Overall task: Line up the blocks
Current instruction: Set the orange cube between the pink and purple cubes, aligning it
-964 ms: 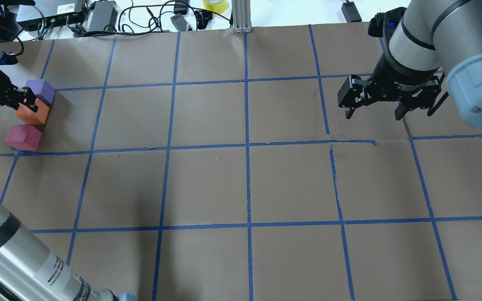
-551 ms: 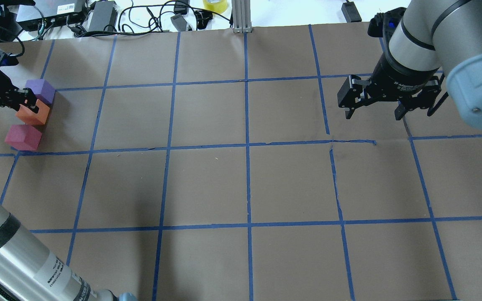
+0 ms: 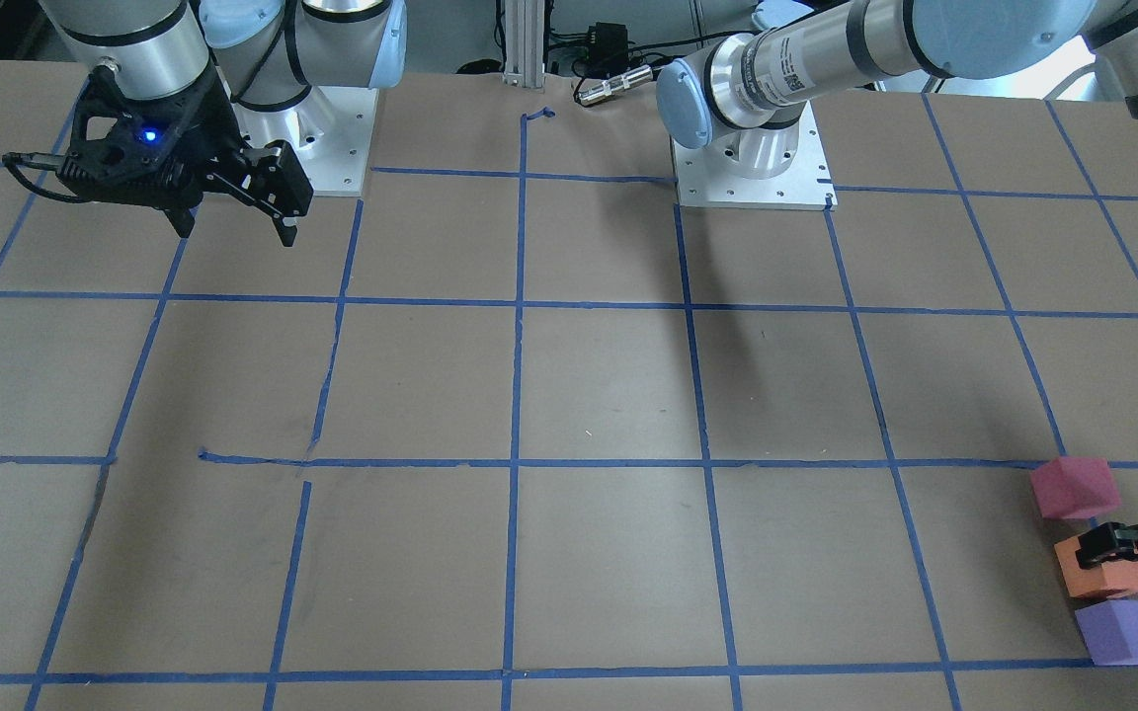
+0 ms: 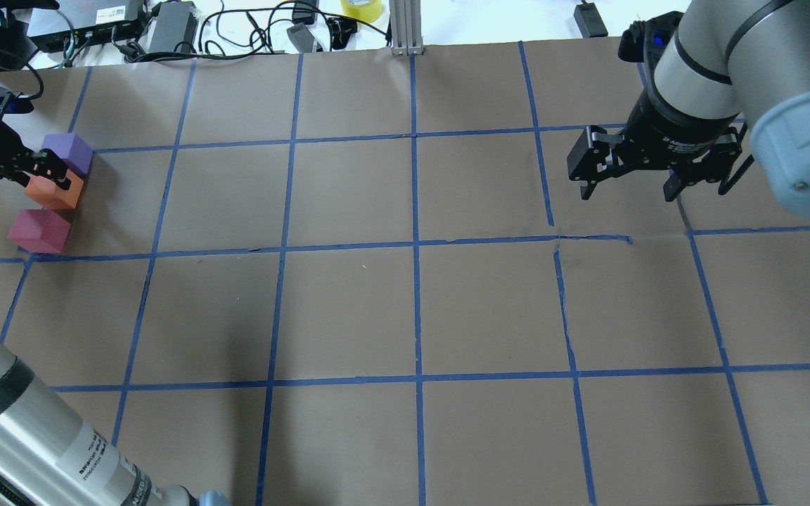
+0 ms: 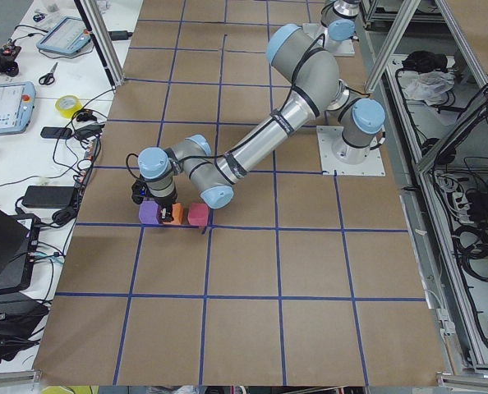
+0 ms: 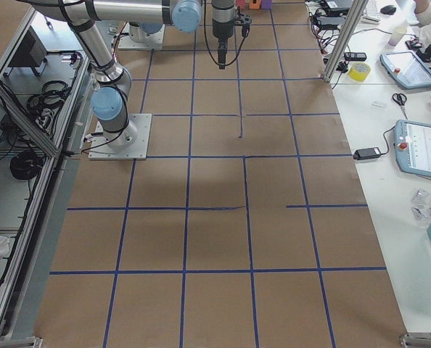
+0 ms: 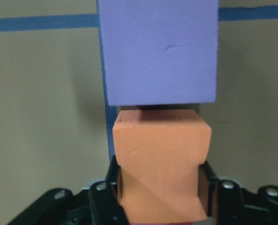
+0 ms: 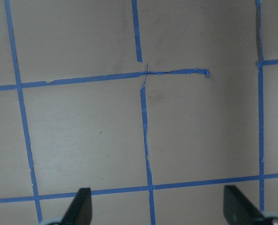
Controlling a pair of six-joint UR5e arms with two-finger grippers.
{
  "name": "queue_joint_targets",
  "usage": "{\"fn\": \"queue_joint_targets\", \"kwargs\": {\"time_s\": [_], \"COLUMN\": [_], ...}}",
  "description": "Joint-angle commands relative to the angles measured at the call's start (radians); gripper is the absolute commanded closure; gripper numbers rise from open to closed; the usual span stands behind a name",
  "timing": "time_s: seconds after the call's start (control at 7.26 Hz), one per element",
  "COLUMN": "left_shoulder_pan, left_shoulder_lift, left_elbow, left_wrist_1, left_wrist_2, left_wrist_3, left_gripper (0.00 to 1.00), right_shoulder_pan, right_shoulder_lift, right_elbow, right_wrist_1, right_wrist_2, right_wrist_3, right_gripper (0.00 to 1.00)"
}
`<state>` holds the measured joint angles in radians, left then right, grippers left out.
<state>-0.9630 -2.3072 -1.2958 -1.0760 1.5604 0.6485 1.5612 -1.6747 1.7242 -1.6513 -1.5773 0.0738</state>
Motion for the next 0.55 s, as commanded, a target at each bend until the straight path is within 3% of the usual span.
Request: {"fn": "queue_joint_targets", "kwargs": {"time_s": [0.0,0.41], "left_shoulder_pan": [0.001,-0.008], "left_shoulder_lift": [0.015,0.122], "left_elbow": [-0.017,-0.013], "left_wrist_1": [-0.004,-0.178], "left_wrist_2": [0.004,0.015], "left_wrist_3": [-0.001,0.000], "left_gripper": [0.00,0.00], "right_shoulder_pan": [-0.001,-0.001], "right_shoulder_lift": [0.001,0.001], "right_elbow": [0.000,0.000], "right_wrist_1": [0.001,0.001], "right_wrist_2": [-0.010,-0.009], "right_wrist_3": [0.000,0.000], "right_gripper": [0.00,0.00]}}
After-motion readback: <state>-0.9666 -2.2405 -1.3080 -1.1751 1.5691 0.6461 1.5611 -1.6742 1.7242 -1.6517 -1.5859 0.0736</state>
